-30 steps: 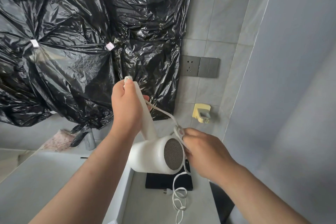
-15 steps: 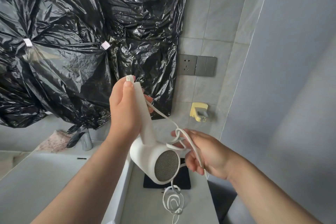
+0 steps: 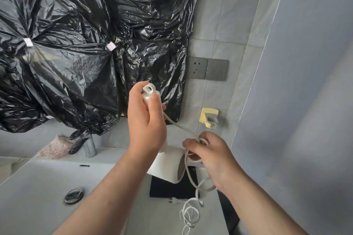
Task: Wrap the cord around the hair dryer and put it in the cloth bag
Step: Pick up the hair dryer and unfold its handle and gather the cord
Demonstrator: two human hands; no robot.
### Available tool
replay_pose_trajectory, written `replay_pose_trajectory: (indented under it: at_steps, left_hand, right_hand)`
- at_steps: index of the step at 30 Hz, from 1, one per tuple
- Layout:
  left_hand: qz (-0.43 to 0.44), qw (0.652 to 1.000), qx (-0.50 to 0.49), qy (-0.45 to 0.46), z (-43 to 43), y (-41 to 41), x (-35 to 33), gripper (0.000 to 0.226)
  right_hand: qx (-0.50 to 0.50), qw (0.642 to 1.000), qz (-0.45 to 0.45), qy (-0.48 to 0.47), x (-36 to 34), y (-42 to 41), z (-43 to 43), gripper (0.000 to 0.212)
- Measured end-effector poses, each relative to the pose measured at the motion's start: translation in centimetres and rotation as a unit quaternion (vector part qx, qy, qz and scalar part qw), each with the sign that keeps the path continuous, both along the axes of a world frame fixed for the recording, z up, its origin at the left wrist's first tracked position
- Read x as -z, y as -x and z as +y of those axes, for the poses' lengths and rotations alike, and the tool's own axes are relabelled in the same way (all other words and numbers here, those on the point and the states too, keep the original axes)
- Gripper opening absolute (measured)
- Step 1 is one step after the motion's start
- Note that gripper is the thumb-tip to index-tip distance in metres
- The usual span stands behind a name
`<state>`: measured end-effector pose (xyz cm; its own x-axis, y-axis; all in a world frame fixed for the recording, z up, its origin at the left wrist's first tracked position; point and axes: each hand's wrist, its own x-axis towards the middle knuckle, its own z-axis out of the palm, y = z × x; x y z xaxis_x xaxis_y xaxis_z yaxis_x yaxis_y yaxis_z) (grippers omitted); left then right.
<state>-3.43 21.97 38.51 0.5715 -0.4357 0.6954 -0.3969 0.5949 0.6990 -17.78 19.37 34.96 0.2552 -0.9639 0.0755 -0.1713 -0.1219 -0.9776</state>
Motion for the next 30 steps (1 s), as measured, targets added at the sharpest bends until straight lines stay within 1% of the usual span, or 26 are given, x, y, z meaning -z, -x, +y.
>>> replay_pose_trajectory:
  at_steps: [2,3,5,9,10,12,14,16,17,21,23,27,30]
  left_hand:
    - [0.016,1.0,-0.004,-0.007,0.0,-0.1,0.0,0.018]
    - [0.028,1.0,-0.007,-0.009,0.0,-0.2,-0.1,0.02]
    - [0.051,0.999,-0.009,-0.014,0.1,-0.3,-0.3,0.021]
    - [0.103,0.994,-0.006,-0.039,-0.4,-0.7,-0.6,0.013]
    - [0.112,0.993,-0.003,-0.044,-0.5,-0.8,-0.6,0.015]
    - [0.12,0.991,0.003,-0.051,-0.7,-0.8,-0.5,0.019]
    - [0.126,0.991,0.01,-0.052,-0.8,-1.0,-0.4,0.019]
    - [0.139,0.989,0.009,-0.053,-1.1,-1.5,-0.5,0.015]
    - [0.147,0.987,0.006,-0.057,-1.3,-1.9,-0.5,0.016]
    - [0.174,0.983,0.0,-0.065,-2.0,-3.2,-0.2,0.024]
    - [0.179,0.981,-0.004,-0.07,-2.1,-3.4,-0.1,0.025]
    - [0.201,0.976,0.01,-0.087,-2.5,-3.3,0.0,0.023]
    - [0.224,0.97,0.012,-0.093,-2.8,-3.5,-0.2,0.027]
  right_hand:
    - [0.016,1.0,-0.005,0.008,-0.2,0.4,-0.2,0.042]
    - [0.011,1.0,-0.01,0.003,-0.2,0.6,-0.4,0.041]
    - [-0.012,1.0,-0.023,-0.011,0.1,1.0,-0.9,0.031]
    - [-0.061,0.998,0.018,-0.023,0.6,1.7,-1.2,0.027]
    - [-0.061,0.998,0.018,-0.026,0.6,1.8,-1.3,0.027]
    - [-0.041,0.999,0.036,-0.002,0.6,1.9,-1.5,0.027]
    - [-0.034,0.998,0.044,0.018,0.6,2.3,-1.7,0.023]
    - [-0.057,0.998,0.011,-0.003,0.5,3.0,-1.9,0.017]
    - [-0.073,0.997,-0.012,-0.019,0.5,3.4,-2.0,0.018]
    - [-0.126,0.986,-0.091,-0.058,0.4,5.0,-2.2,0.042]
    - [-0.146,0.981,-0.117,-0.054,0.1,5.4,-2.2,0.047]
    - [-0.204,0.967,-0.144,-0.054,-0.3,5.7,-2.0,0.046]
    - [-0.25,0.945,-0.196,-0.075,-0.3,5.8,-2.1,0.035]
